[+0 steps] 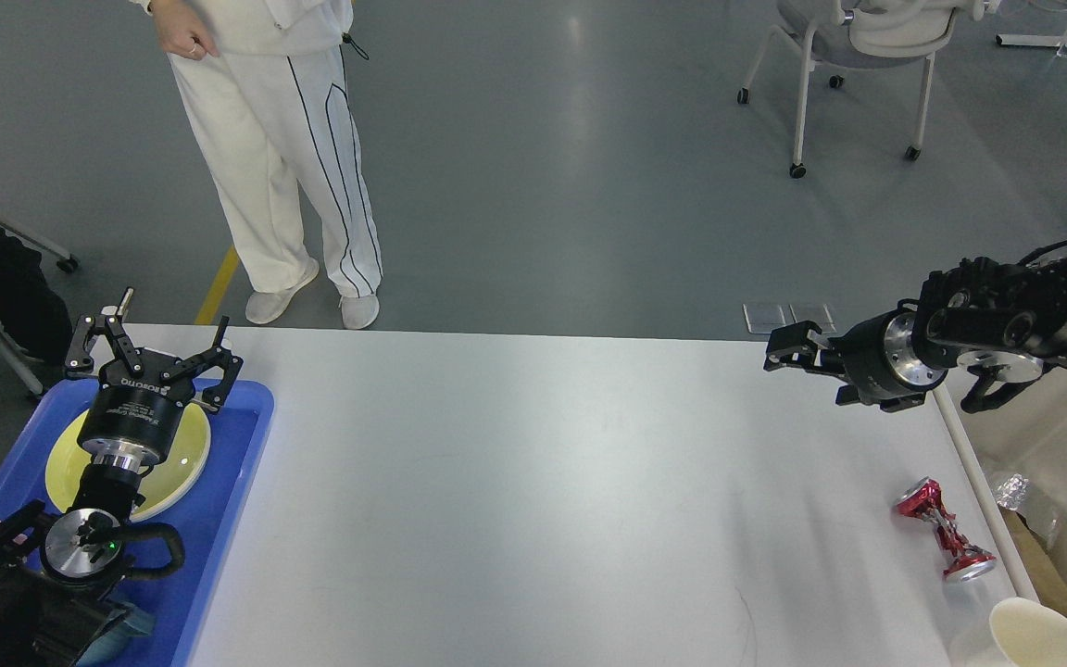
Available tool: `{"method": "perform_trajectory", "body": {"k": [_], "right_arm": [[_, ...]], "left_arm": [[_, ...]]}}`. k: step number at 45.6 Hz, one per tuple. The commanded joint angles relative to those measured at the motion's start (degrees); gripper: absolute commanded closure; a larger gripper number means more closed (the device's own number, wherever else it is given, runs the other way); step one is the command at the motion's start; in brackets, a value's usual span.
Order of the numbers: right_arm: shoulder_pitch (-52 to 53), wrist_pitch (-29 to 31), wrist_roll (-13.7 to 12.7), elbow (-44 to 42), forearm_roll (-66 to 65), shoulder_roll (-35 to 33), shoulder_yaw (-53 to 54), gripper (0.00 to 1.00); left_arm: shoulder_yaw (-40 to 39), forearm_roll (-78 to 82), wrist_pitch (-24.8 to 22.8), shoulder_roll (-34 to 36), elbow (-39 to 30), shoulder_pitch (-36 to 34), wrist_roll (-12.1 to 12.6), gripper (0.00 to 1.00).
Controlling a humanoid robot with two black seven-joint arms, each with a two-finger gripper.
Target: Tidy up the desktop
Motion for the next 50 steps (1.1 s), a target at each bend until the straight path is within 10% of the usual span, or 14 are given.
{"method": "perform_trajectory", "body": {"k": [1, 50], "right_arm": [[1.80, -2.47, -0.16, 10.66, -1.98, -2.14, 0.16, 0.00], [-0.40, -9.59, -0.68, 22.18, -19.56, -38.52, -8.45, 0.00]], "left_arm": [[0.00, 0.00, 0.00, 0.00, 0.00, 0.00, 0.00, 0.03], [0.00, 0.00, 0.00, 0.00, 0.00, 0.00, 0.00, 0.03]]}}
